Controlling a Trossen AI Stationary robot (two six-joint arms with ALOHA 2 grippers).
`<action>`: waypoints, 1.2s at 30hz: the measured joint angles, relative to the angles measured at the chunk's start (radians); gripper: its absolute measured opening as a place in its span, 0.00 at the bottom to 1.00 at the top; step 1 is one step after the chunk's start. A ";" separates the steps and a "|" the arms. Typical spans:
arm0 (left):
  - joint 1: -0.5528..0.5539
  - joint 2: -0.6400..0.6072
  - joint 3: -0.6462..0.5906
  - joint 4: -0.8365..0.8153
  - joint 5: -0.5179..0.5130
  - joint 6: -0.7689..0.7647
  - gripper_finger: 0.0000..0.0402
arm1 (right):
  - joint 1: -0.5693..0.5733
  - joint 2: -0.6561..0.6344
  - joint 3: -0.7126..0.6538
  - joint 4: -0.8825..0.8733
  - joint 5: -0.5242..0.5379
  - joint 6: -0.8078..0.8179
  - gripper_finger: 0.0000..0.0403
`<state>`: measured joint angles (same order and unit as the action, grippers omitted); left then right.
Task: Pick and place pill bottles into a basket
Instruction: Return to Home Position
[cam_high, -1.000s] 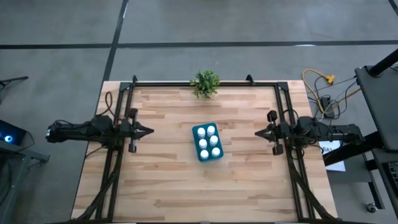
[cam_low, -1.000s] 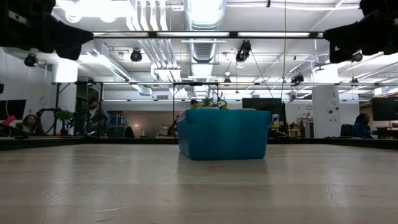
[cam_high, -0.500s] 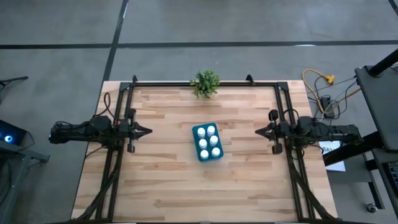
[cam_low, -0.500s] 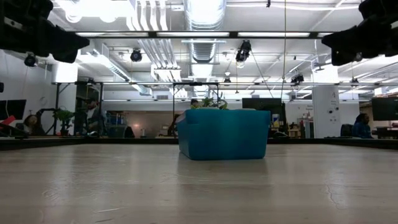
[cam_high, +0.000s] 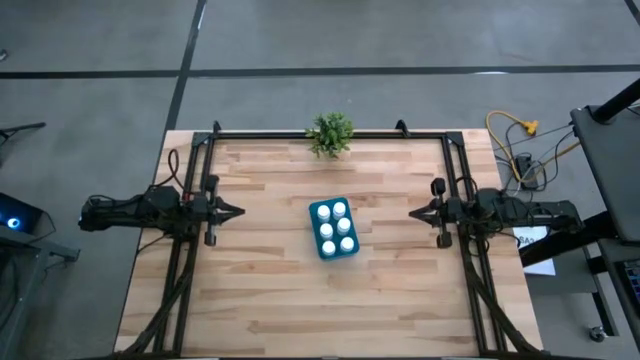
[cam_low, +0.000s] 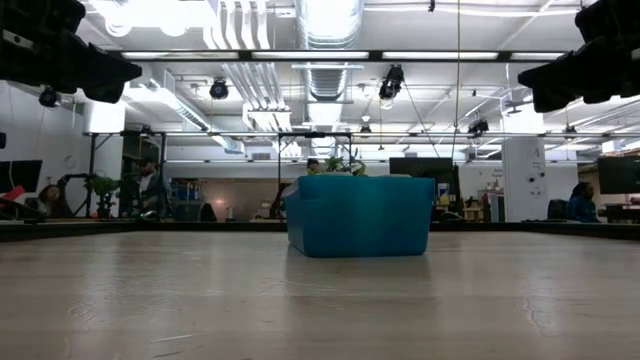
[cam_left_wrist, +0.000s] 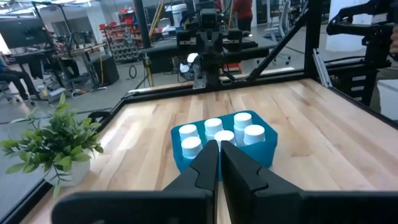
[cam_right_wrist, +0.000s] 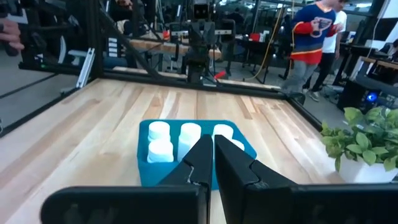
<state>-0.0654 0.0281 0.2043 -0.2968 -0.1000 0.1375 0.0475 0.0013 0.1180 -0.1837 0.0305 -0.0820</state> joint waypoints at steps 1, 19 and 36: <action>0.000 0.000 -0.001 0.001 0.002 0.000 0.00 | 0.000 -0.001 -0.004 0.000 -0.001 0.000 0.02; 0.000 -0.001 -0.118 0.137 -0.006 -0.026 0.00 | 0.000 0.001 -0.046 0.005 -0.005 0.003 0.02; 0.000 -0.001 -0.156 0.226 -0.012 -0.026 0.00 | 0.000 -0.001 -0.048 0.057 -0.003 -0.057 0.02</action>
<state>-0.0654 0.0273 0.0479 -0.0713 -0.1120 0.1120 0.0471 0.0002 0.0704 -0.1264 0.0273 -0.1388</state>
